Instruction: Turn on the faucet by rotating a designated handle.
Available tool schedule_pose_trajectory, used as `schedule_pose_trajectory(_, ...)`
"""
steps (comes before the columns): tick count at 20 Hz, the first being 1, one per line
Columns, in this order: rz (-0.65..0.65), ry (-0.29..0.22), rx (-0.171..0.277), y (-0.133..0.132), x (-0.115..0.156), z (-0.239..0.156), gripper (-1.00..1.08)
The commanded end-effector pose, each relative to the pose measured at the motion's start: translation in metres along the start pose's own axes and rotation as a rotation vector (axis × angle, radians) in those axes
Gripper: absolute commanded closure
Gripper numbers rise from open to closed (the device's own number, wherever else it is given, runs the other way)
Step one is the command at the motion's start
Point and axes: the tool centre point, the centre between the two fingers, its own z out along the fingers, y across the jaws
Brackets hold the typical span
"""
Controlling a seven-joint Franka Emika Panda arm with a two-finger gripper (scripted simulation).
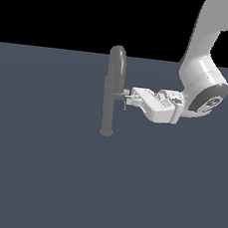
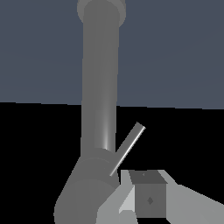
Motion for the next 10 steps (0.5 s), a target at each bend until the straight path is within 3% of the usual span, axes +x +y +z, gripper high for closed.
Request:
schedule_pose_trajectory(1,0.003,0.03,0.034,-0.02,0.023,0.001,1.08)
schedule_pose_trajectory(10,0.027,0.042,0.053,-0.036,0.049,0.001,1.08)
